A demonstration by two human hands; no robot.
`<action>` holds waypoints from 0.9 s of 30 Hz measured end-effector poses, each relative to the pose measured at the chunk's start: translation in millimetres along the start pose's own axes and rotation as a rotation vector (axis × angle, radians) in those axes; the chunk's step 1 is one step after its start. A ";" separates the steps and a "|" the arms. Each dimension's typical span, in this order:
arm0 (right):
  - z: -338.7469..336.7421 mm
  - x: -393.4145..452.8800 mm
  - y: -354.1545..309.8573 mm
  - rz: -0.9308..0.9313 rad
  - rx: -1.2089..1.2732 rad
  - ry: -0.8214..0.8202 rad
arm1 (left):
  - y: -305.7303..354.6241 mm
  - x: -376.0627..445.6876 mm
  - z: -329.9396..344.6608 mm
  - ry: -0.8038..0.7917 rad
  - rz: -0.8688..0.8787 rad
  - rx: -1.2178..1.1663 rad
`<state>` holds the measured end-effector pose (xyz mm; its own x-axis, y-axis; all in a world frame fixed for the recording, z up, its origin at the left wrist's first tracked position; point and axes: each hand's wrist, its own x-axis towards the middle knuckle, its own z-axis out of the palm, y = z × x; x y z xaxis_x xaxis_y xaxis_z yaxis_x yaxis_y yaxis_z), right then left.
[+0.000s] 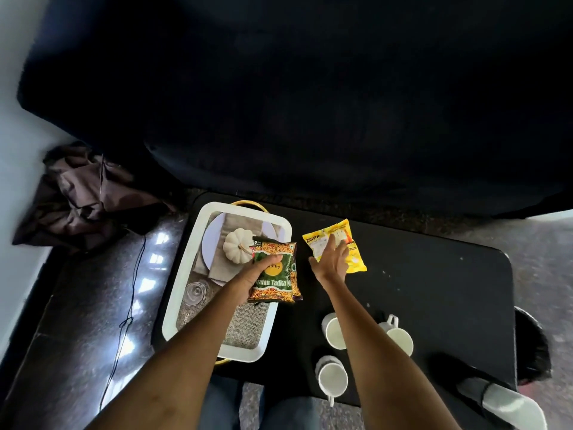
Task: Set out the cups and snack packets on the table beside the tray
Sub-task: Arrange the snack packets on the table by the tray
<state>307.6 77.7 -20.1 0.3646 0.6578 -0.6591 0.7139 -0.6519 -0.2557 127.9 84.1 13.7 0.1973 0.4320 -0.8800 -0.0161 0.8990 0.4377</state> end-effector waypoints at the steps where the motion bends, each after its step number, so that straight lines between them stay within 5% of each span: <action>1: 3.4 7.8 0.8 0.014 -0.050 -0.010 | -2.2 6.3 1.0 0.002 -0.005 -0.007; 7: 17.9 36.8 10.0 0.060 -0.194 0.044 | -17.5 30.5 -5.2 0.005 -0.013 -0.001; 11: -12.7 48.3 29.4 0.048 0.135 0.178 | -16.1 28.4 -9.1 -0.003 -0.057 -0.063; 16: -56.3 37.0 49.3 0.307 1.159 -0.222 | -1.6 16.3 7.8 0.005 -0.018 -0.126; 22: -73.7 -5.5 57.7 0.099 1.186 -0.495 | 30.6 -11.8 18.3 -0.099 -0.022 -0.203; 27: -82.3 -45.2 36.5 0.081 1.115 -0.558 | 50.5 -44.3 41.8 -0.182 0.006 -0.169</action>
<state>366.5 55.2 58.5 -0.1141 0.5290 -0.8409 -0.2937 -0.8266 -0.4801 159.3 107.3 82.5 0.3700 0.4310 -0.8230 -0.1786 0.9024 0.3922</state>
